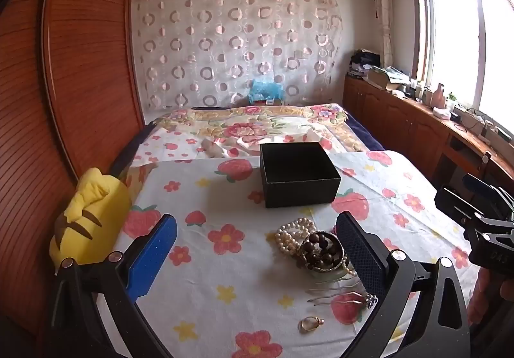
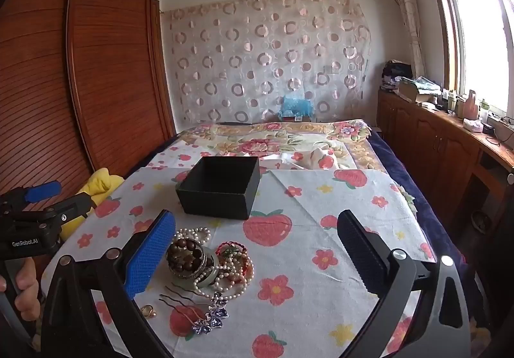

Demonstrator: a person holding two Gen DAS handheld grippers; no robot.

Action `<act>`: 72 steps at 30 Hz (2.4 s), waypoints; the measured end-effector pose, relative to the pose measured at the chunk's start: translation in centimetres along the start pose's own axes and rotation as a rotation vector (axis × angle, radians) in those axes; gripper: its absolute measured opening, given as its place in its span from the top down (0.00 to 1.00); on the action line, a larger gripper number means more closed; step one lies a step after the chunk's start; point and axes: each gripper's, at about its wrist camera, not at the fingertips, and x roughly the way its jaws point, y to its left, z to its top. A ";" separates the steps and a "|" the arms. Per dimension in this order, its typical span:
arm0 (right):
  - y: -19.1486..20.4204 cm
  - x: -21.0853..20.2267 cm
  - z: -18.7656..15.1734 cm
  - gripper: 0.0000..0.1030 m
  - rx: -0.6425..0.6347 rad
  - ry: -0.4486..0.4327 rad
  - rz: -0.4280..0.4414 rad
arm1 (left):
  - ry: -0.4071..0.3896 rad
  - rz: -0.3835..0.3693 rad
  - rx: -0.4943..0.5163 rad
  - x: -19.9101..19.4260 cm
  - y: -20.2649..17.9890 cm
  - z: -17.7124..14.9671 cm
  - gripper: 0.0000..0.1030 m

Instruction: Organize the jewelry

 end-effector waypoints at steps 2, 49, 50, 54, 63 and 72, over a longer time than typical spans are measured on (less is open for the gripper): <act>0.0 -0.1 0.0 0.01 0.004 -0.007 0.003 | -0.001 -0.001 -0.002 0.0 0.0 0.0 0.07; 0.0 0.0 -0.1 0.01 0.009 -0.014 0.005 | -0.018 -0.002 -0.002 0.0 0.0 0.0 0.07; 0.0 0.0 -0.1 0.01 0.009 -0.013 0.004 | -0.019 -0.001 -0.001 0.0 0.0 0.0 0.07; 0.0 0.0 -0.1 0.01 0.008 -0.014 0.005 | -0.020 -0.002 -0.001 0.0 0.0 0.0 0.07; 0.0 0.0 -0.1 0.01 0.009 -0.014 0.006 | -0.021 -0.002 -0.003 -0.1 0.1 0.0 0.07; 0.0 -0.1 0.0 0.01 0.010 -0.016 0.007 | -0.024 -0.001 -0.003 -0.1 0.1 0.0 0.07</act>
